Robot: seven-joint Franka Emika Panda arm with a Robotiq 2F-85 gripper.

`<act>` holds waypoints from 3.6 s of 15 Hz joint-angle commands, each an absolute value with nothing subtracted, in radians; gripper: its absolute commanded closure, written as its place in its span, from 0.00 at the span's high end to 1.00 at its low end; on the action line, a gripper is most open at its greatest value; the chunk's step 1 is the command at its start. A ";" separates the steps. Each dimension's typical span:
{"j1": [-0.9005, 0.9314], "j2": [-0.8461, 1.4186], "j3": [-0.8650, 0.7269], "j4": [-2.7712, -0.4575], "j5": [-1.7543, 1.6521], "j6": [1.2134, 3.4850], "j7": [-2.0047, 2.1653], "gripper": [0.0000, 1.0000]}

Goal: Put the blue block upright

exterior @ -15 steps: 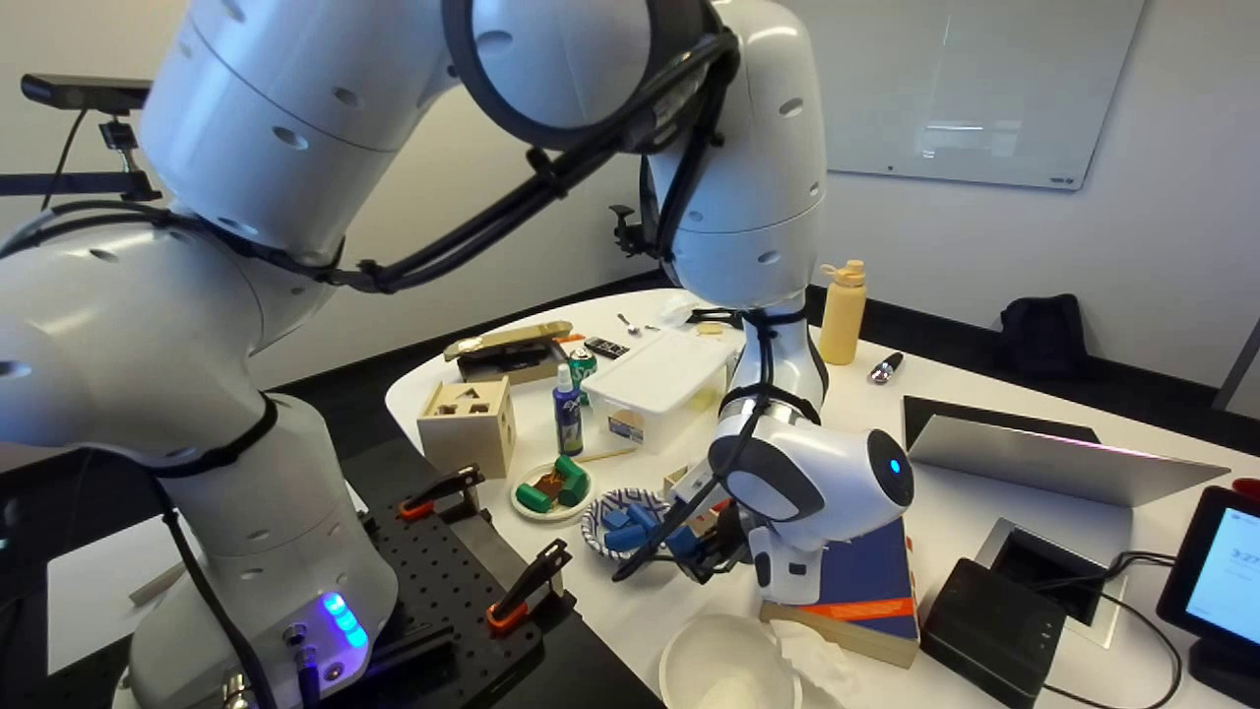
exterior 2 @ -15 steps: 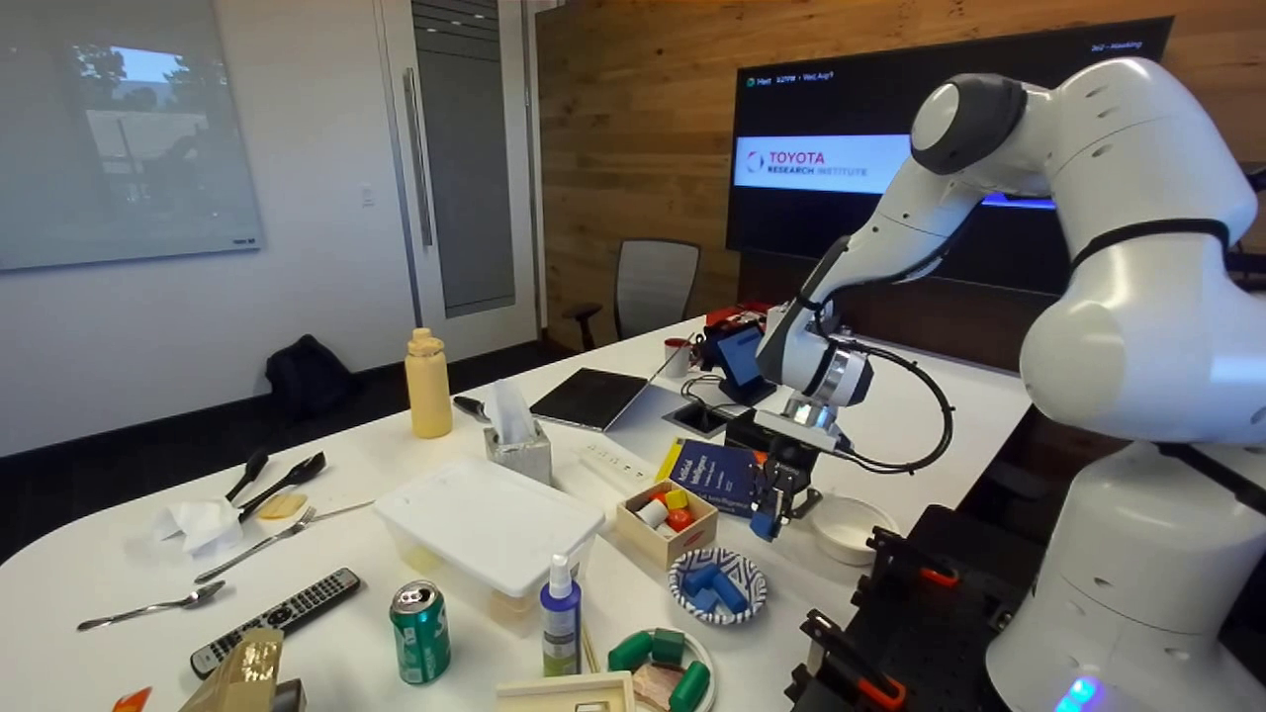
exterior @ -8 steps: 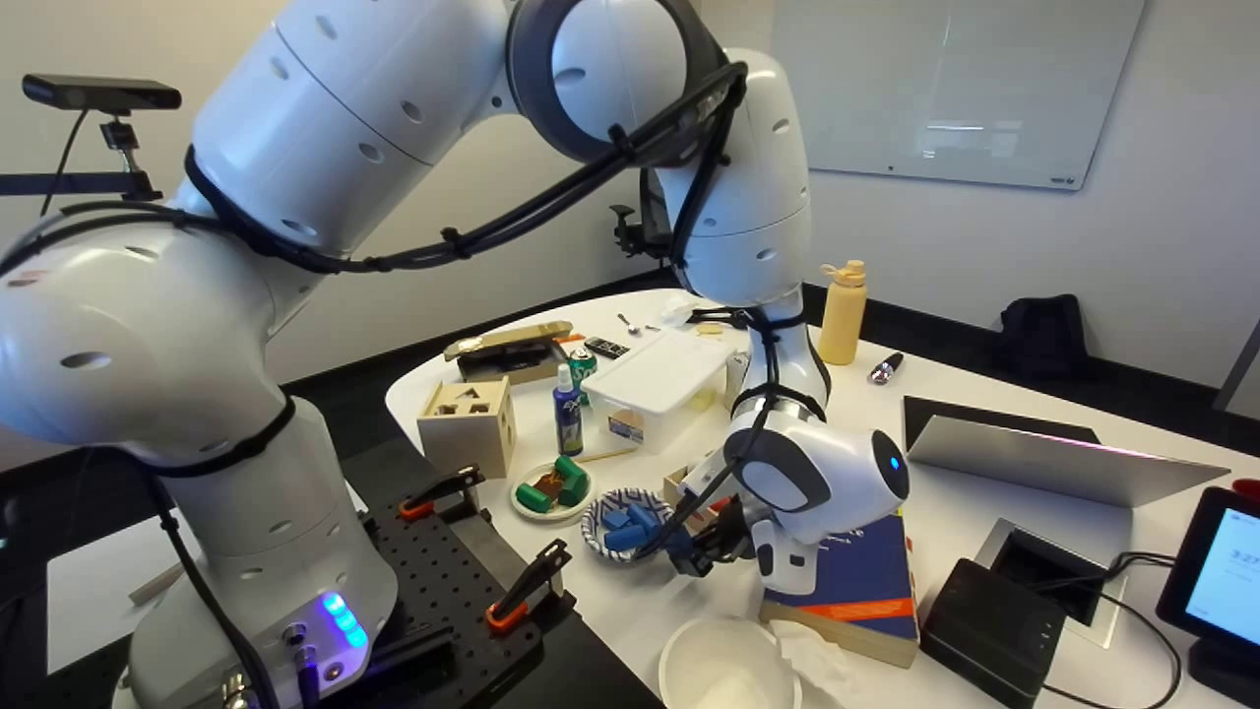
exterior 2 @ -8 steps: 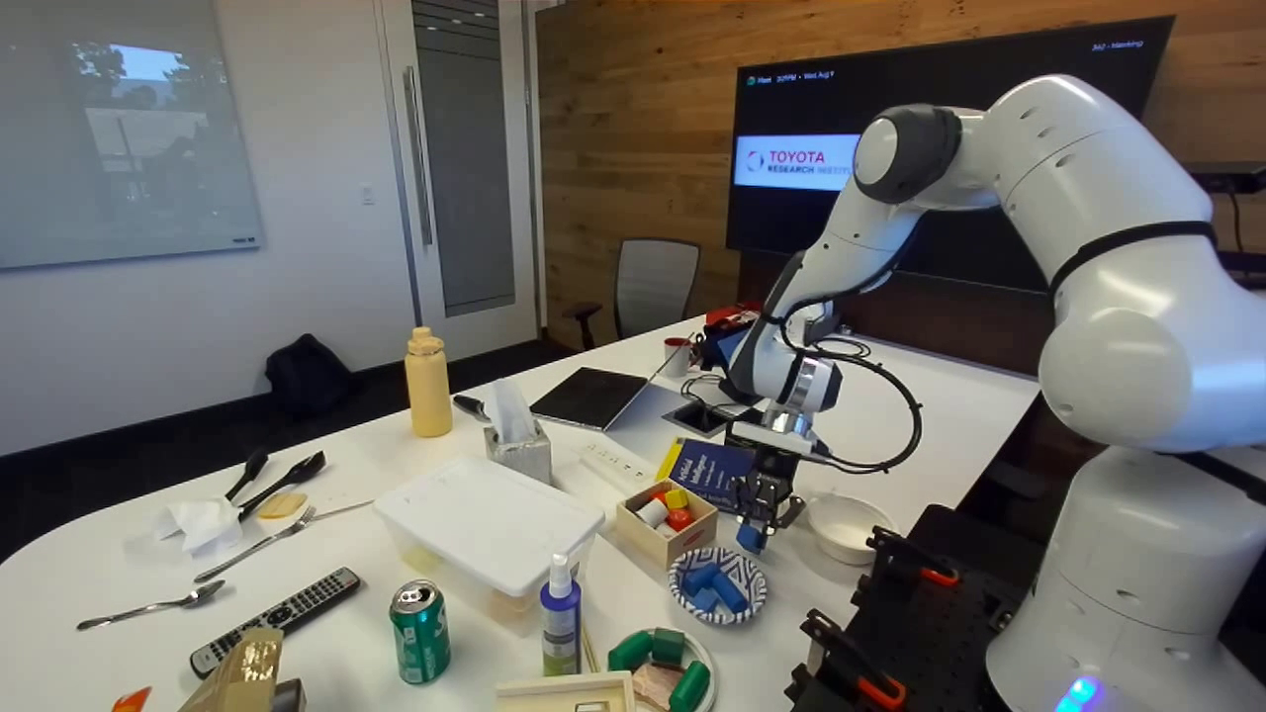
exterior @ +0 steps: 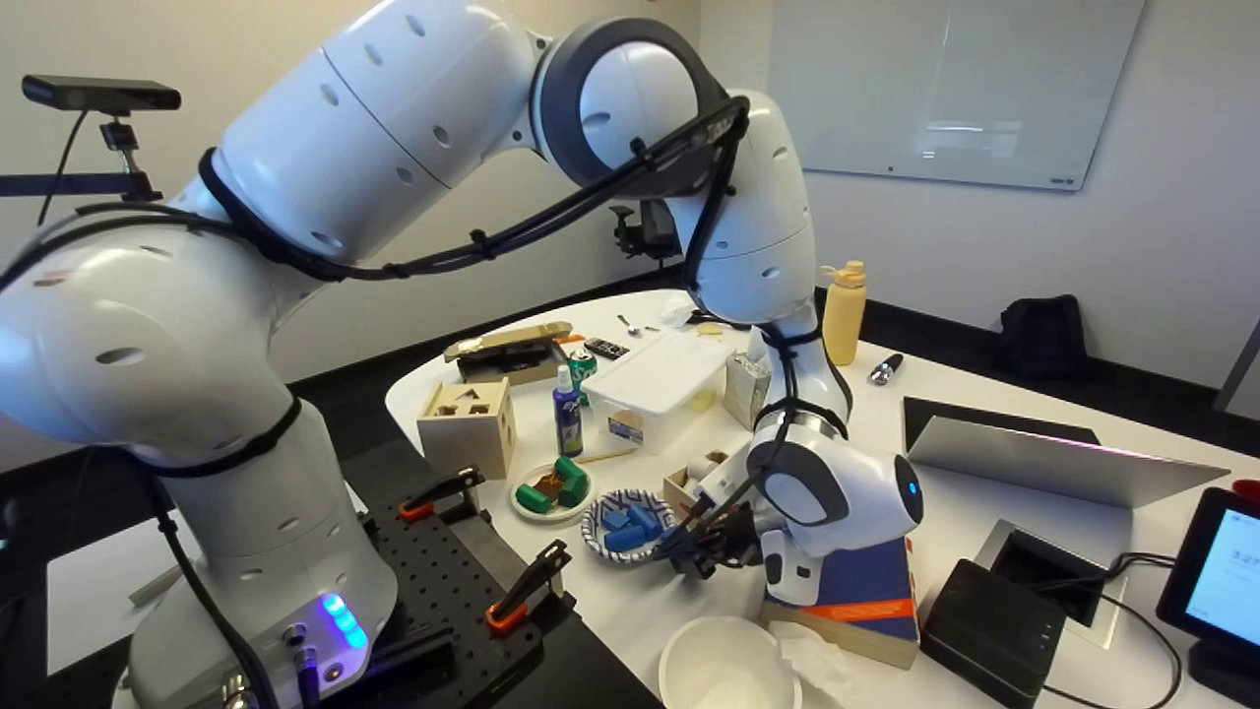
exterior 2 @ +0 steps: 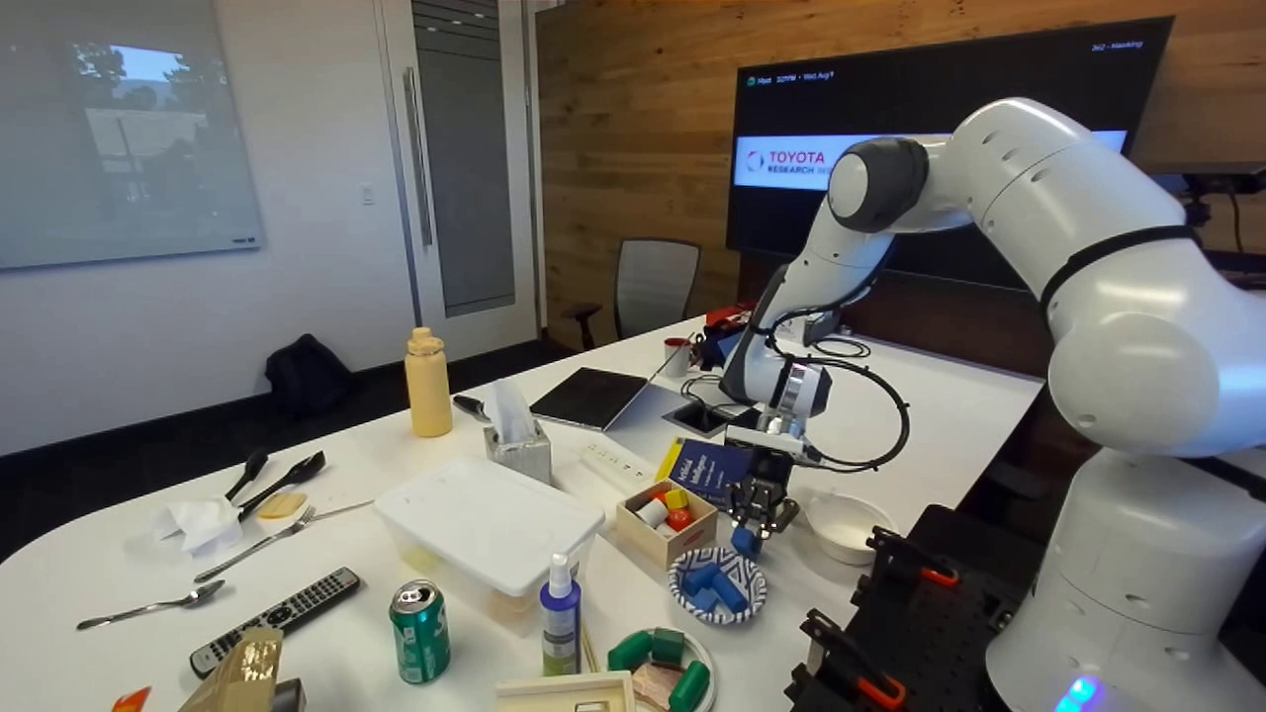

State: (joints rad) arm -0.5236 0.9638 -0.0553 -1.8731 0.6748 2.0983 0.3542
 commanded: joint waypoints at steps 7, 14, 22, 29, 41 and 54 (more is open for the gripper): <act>-0.497 1.042 -0.136 -1.744 0.728 1.948 0.335 0.09; -0.504 1.110 -0.130 -1.662 0.736 1.880 0.327 0.09; -0.538 1.181 -0.139 -1.578 0.785 1.782 0.256 0.09; -0.566 1.226 -0.148 -1.513 0.806 1.714 0.239 0.09; -0.551 1.222 -0.157 -1.494 0.787 1.718 0.233 1.00; -0.201 0.679 -0.303 -1.946 0.420 1.993 0.253 1.00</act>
State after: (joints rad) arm -0.2721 0.8683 -0.2797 -1.7518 0.5197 1.8808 0.2392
